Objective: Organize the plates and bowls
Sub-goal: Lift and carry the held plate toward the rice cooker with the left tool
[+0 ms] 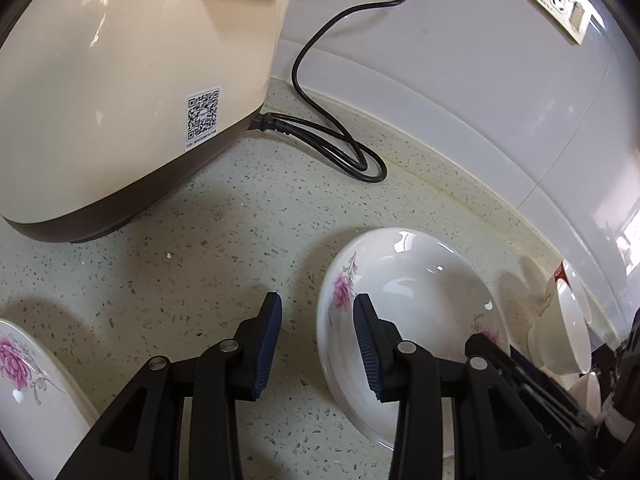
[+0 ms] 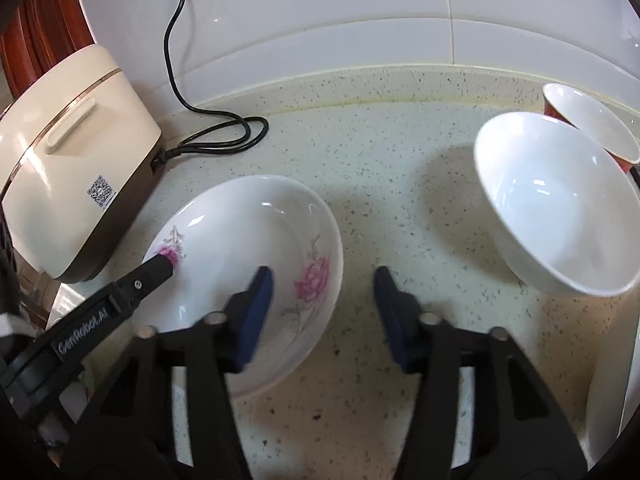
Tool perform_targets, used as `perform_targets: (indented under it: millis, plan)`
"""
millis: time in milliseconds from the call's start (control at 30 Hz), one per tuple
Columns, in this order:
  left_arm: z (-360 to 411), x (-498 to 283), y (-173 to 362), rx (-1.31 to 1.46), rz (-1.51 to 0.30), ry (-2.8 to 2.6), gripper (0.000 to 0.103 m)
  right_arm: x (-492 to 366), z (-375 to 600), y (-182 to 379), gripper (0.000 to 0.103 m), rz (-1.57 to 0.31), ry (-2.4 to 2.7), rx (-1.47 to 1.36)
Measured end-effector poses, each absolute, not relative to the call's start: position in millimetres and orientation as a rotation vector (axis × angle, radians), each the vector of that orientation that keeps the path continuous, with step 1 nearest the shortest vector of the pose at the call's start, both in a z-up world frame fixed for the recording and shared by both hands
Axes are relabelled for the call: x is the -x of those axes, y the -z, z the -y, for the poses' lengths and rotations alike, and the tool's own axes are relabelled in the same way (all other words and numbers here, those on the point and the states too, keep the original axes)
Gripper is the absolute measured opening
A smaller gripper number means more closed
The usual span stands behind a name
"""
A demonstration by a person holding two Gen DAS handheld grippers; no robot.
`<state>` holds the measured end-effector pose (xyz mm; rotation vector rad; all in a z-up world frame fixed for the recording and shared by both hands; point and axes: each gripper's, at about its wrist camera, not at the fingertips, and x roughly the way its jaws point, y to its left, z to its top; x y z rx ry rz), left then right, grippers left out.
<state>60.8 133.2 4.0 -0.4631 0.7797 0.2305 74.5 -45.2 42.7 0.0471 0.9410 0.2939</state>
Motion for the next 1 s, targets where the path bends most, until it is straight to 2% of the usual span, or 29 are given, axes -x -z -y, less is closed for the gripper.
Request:
perform_targets:
  millis: [67, 167, 233, 400, 1000]
  plan:
    - [-130.3, -62.7, -4.2, 0.446, -0.785, -0.222, 0.039, -75.4, 44.8, -42.6, 0.044, -0.941, -0.291, -0.040]
    - [-128.1, -64.4, -3.8, 0.435, -0.791, -0.208, 0.038, -75.4, 45.6, -40.6, 0.023, -0.952, -0.320, -0.046]
    - [-124.3, -65.7, -3.6, 0.417, -0.799, -0.188, 0.036, -73.5, 46.3, -40.1, 0.022, -0.951, -0.333, -0.044]
    - [-123.2, -64.2, -1.5, 0.408, -0.809, -0.175, 0.021, -69.9, 47.7, -39.2, 0.021, -0.951, -0.333, -0.041]
    - [-96.3, -49.6, -13.9, 0.282, -0.770, -0.140, 0.021, -46.7, 72.5, -46.8, 0.022, -0.959, -0.338, -0.124]
